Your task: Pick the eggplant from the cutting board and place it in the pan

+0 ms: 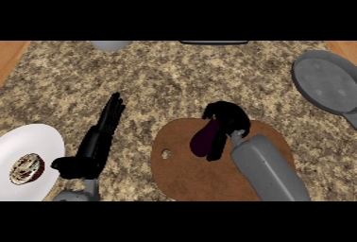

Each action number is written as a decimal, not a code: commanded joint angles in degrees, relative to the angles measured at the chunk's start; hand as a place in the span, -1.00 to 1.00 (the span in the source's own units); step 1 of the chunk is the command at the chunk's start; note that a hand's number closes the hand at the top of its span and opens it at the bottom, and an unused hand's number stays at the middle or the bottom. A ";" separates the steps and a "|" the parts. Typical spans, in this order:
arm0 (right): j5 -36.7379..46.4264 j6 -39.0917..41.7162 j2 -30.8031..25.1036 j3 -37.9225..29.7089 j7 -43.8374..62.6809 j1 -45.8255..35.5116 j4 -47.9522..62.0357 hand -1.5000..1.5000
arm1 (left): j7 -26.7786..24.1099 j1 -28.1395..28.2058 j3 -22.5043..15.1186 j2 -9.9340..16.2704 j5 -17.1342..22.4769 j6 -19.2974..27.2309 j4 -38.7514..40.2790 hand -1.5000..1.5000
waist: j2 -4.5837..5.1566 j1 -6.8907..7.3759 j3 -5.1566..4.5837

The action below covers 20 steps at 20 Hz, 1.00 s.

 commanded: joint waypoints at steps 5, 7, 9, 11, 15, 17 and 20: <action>8.32 -14.12 -5.62 -9.14 6.21 -7.87 3.28 1.00 | -0.96 1.05 -1.74 -1.35 -1.45 0.79 -0.08 0.00 | 0.68 0.64 0.21; 10.50 -17.84 -5.60 -10.26 7.21 -10.40 4.84 1.00 | -2.20 3.38 -1.52 0.17 0.00 -1.78 -0.48 0.00 | 0.70 1.09 0.19; 16.12 -22.92 -6.58 -7.37 8.29 -8.47 2.23 1.00 | -1.79 -0.93 0.38 0.15 0.07 -1.13 2.79 0.00 | 0.65 -0.03 0.17; 17.80 -25.65 -8.00 -8.74 9.48 -10.55 -0.59 1.00 | -2.56 1.68 -0.78 -1.11 -0.59 0.19 0.84 0.00 | 0.42 0.05 0.18; 18.21 -30.14 -8.13 -12.63 9.82 -12.59 -1.22 1.00 | -4.26 1.47 0.80 0.21 0.31 -1.45 3.39 0.00 | 0.60 0.16 0.18; 19.19 -28.98 -7.31 -13.07 14.41 -12.55 -5.75 1.00 | -0.90 3.28 -2.22 -1.68 -1.69 1.77 -2.05 0.00 | 0.31 0.02 0.20; 17.33 -33.36 -8.01 -17.70 12.92 -11.55 -4.21 1.00 | 1.21 2.43 -0.88 0.06 -0.42 -0.45 -3.23 0.00 | 0.47 0.16 0.22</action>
